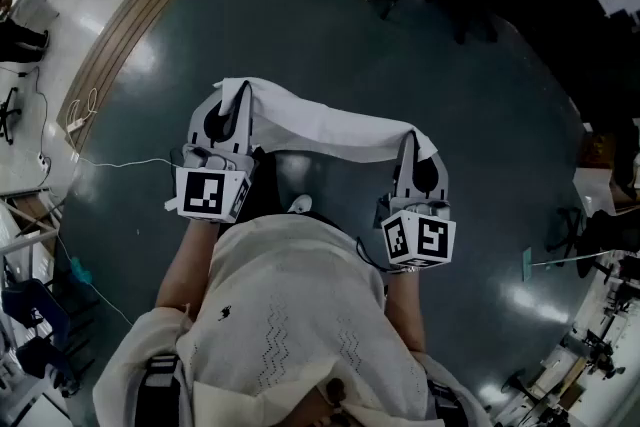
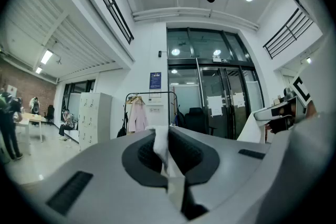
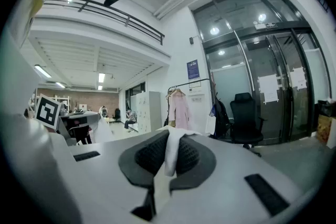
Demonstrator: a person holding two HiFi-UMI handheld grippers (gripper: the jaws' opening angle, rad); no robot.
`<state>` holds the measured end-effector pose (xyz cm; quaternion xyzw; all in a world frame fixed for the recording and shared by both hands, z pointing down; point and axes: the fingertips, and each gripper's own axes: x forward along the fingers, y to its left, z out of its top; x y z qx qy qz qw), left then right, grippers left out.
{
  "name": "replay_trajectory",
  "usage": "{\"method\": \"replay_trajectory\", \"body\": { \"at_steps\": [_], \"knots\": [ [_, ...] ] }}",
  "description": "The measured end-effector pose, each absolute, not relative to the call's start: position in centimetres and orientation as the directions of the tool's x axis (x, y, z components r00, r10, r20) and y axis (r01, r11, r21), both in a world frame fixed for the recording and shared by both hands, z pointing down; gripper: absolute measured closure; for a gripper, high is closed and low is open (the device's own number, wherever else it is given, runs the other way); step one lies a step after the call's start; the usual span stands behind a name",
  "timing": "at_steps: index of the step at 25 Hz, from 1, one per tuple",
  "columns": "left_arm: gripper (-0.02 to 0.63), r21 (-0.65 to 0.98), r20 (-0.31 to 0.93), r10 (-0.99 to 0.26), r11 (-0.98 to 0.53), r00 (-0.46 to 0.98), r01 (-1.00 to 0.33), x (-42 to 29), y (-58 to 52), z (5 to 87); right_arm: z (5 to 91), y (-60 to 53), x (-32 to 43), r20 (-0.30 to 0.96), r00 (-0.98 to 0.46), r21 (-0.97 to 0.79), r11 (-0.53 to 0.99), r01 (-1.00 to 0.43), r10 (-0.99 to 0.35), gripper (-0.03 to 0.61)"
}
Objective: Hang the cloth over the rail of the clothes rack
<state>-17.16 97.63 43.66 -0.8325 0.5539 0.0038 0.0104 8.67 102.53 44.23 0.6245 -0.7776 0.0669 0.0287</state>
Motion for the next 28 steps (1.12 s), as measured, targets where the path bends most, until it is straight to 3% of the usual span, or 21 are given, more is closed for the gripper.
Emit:
{"method": "replay_trajectory", "body": {
  "at_steps": [12, 18, 28],
  "knots": [
    [0.600, 0.024, -0.063, -0.894, -0.446, 0.444, -0.895, -24.9, 76.8, 42.6, 42.6, 82.8, 0.7, 0.121, -0.175, -0.095, 0.164, -0.982, -0.977, 0.557],
    [0.600, 0.002, -0.066, -0.876, -0.479, 0.478, -0.878, -29.0, 69.1, 42.2, 43.3, 75.7, -3.9, 0.125, -0.131, -0.196, 0.105, -0.975, -0.984, 0.557],
    [0.600, 0.012, -0.025, -0.885, -0.466, 0.466, -0.885, -30.3, 59.5, 43.9, 44.5, 64.2, -4.4, 0.153, -0.137, -0.191, 0.107, -0.976, -0.979, 0.557]
  ]
}}
